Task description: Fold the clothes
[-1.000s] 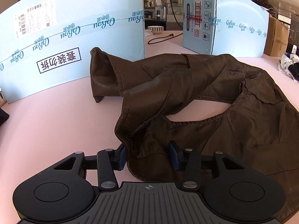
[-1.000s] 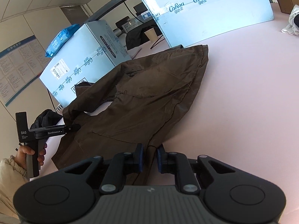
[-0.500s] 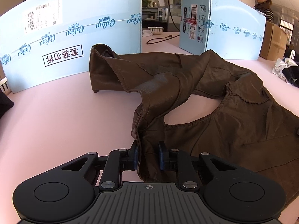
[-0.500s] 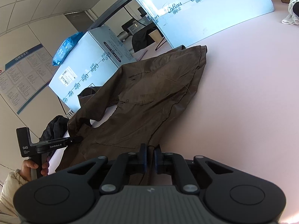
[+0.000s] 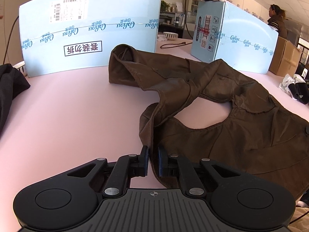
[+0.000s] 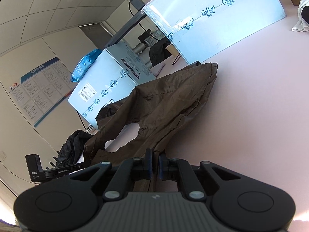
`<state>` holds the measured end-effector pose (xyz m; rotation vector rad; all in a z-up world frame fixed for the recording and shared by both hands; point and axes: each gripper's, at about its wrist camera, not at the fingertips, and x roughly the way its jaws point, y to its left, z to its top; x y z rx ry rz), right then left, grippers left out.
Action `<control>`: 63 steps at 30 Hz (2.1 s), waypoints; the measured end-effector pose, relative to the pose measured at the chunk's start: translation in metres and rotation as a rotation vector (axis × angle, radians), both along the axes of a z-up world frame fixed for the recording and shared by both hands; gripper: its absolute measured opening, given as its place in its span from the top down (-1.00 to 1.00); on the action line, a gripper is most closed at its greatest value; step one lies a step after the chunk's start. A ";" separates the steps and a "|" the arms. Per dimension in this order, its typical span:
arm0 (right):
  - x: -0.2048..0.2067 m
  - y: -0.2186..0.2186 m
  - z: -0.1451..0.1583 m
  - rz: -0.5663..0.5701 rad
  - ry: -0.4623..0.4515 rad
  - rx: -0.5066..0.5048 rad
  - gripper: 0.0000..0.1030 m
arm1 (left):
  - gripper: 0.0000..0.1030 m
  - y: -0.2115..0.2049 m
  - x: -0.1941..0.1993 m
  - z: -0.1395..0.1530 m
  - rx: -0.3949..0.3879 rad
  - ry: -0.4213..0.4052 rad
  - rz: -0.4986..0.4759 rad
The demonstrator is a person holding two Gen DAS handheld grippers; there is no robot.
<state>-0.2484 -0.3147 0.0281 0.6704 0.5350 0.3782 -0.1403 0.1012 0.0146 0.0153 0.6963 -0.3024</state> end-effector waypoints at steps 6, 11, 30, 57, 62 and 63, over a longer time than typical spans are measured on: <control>-0.010 0.001 0.000 -0.007 0.002 -0.010 0.86 | 0.87 0.005 -0.013 -0.011 -0.025 0.008 0.008; -0.019 0.002 -0.001 -0.015 0.002 -0.009 0.86 | 0.90 0.007 -0.017 -0.009 -0.036 0.005 0.006; -0.051 -0.005 0.017 0.022 -0.037 0.052 0.86 | 0.94 0.015 -0.061 0.005 -0.108 0.057 -0.021; -0.072 -0.010 -0.032 -0.044 0.114 0.067 0.79 | -0.44 0.012 -0.088 0.001 -0.050 0.160 -0.090; -0.073 -0.011 -0.032 -0.037 0.114 0.071 0.74 | -0.65 0.007 -0.092 -0.002 -0.028 0.211 -0.163; -0.073 -0.012 -0.032 -0.036 0.114 0.072 0.68 | -0.67 0.007 -0.092 -0.003 -0.027 0.213 -0.166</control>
